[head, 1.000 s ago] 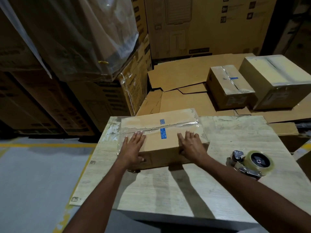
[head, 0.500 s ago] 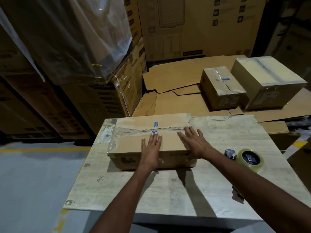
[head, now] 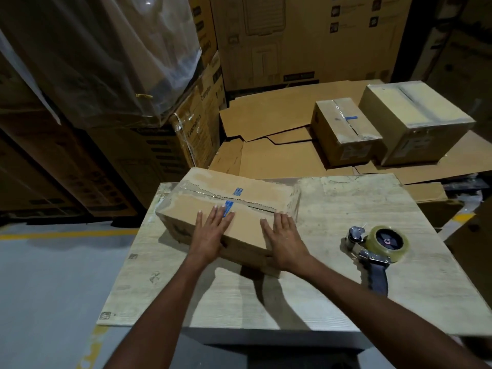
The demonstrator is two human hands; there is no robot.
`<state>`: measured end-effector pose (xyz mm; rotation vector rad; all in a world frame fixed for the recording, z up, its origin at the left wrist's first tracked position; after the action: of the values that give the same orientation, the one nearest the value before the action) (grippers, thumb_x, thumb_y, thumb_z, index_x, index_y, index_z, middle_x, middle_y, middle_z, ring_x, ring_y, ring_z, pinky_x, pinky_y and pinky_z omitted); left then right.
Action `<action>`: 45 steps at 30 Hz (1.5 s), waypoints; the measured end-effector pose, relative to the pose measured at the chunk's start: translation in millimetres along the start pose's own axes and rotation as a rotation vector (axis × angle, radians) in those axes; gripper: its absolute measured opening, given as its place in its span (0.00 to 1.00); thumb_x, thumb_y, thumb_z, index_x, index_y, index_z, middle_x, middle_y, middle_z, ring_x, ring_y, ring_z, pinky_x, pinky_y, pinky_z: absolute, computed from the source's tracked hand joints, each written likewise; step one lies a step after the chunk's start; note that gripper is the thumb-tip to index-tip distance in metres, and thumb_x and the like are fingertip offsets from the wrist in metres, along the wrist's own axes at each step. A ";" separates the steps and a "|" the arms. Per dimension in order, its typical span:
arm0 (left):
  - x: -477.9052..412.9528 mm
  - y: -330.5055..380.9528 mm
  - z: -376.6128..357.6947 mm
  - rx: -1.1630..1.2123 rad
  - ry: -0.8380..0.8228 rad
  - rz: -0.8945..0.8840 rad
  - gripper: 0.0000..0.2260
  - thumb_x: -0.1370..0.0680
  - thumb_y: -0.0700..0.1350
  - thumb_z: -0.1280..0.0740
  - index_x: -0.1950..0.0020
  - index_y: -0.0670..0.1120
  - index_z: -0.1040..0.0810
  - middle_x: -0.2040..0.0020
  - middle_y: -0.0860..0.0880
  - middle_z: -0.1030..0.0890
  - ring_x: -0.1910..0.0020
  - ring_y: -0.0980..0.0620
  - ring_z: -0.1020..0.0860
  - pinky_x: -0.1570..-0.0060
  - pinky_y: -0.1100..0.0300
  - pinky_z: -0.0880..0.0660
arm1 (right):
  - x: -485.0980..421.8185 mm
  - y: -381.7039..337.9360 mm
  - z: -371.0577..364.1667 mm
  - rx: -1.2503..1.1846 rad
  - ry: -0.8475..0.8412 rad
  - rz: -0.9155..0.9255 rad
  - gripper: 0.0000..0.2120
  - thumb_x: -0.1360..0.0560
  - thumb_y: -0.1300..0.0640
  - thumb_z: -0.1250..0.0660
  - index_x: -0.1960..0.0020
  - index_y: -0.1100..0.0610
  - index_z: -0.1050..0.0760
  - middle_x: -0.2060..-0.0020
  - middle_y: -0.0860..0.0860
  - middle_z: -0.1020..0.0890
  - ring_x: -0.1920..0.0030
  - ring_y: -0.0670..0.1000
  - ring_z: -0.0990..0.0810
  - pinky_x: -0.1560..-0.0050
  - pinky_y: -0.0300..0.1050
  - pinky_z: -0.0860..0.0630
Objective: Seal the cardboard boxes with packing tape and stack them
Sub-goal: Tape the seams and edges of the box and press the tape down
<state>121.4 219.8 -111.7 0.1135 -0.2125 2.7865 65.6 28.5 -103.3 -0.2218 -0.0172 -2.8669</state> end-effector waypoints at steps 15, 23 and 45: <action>18.4 54.6 -0.5 0.135 -0.097 -0.049 0.64 0.36 0.78 0.32 0.20 0.56 0.72 0.22 0.45 0.77 0.24 0.45 0.77 0.28 0.28 0.67 | -57.1 92.7 27.3 -0.167 0.087 0.099 0.25 0.15 0.46 0.42 0.20 0.51 0.41 0.20 0.57 0.42 0.20 0.58 0.42 0.22 0.61 0.43; 24.9 75.4 3.3 0.285 -0.021 0.115 0.62 0.41 0.87 0.47 0.17 0.55 0.65 0.20 0.46 0.73 0.23 0.48 0.77 0.33 0.22 0.67 | -89.1 112.7 24.3 -0.365 0.065 -0.031 0.22 0.16 0.40 0.41 0.32 0.56 0.32 0.38 0.58 0.24 0.36 0.62 0.25 0.44 0.54 0.27; 8.3 19.9 4.5 0.296 0.019 -0.243 0.37 0.22 0.47 0.33 0.16 0.52 0.46 0.16 0.51 0.52 0.17 0.52 0.55 0.19 0.44 0.52 | 48.6 108.3 0.5 -0.730 0.525 -0.280 0.12 0.25 0.48 0.23 0.49 0.56 0.13 0.56 0.51 0.15 0.60 0.49 0.20 0.56 0.41 0.27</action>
<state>107.0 203.4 -109.1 0.1717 0.2073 2.5567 47.8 -88.7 -96.3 0.4380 1.1787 -2.9675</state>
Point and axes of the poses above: each hand's wrist, its own x-axis away from the middle knuckle, its own z-axis out of the back of the hand, y = z × x, the point moved 8 cm from there along -x, towards the middle knuckle
